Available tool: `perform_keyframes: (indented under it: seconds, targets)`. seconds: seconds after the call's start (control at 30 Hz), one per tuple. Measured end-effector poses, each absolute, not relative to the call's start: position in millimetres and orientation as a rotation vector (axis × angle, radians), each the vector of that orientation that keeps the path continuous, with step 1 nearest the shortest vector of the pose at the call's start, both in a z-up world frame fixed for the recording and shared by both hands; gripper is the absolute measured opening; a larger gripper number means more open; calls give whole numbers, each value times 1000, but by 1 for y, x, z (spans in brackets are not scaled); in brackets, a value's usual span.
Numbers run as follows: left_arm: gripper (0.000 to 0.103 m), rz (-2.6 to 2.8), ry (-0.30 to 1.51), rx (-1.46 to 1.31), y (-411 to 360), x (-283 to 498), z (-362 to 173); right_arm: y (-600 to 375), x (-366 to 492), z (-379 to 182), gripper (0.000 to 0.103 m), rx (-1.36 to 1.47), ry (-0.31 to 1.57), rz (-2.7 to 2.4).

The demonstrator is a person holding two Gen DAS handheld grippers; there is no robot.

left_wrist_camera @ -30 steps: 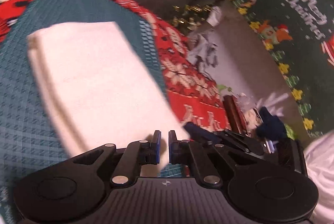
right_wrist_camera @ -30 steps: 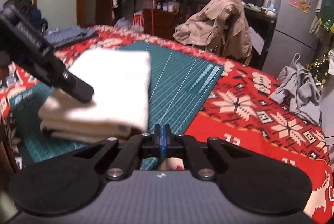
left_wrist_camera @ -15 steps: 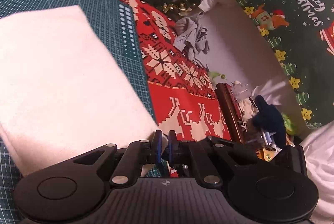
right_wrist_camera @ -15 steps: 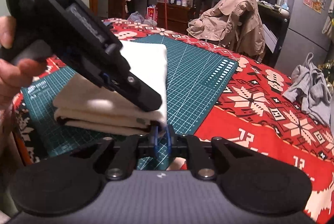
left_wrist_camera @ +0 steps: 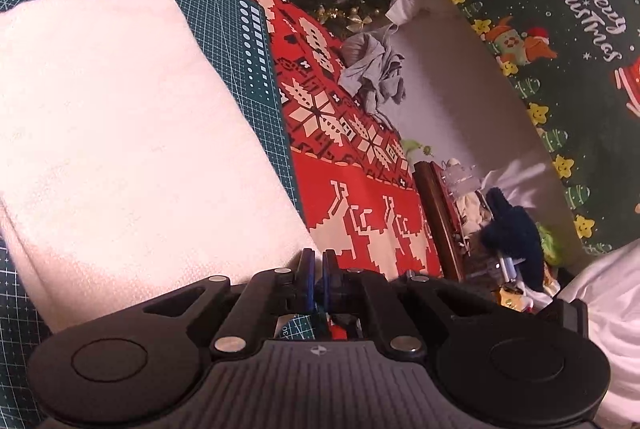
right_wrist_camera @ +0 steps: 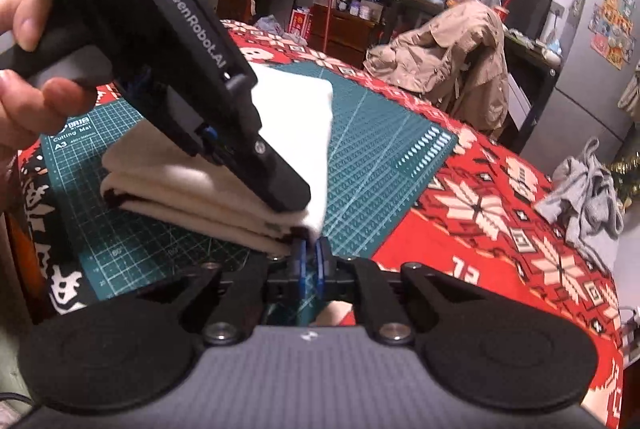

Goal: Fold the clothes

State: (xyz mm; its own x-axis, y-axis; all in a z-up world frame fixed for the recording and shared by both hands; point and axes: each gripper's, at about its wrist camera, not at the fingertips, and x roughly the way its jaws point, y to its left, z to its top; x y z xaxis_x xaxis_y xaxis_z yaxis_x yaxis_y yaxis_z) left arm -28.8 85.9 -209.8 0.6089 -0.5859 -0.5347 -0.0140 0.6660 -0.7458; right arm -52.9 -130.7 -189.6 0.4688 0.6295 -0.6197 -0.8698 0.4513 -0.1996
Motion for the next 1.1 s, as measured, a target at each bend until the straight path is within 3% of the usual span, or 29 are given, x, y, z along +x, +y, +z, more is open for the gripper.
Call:
perform_keyframes:
  seconds: [0.1, 0.37, 0.57, 1.1]
  targets:
    - [10, -391, 843, -777, 88, -37, -197, -143, -54, -178, 5, -462, 542, 964]
    - [10, -334, 786, -709, 120, -77, -175, -165, -54, -153, 7, -38, 720, 888]
    - [7, -289, 789, -729, 143, -100, -189, -162, -50, -179, 5, 325, 890, 785]
    - [7, -288, 805, -773, 148, -117, -205, -144, -41, -244, 10, 867, 1132, 790]
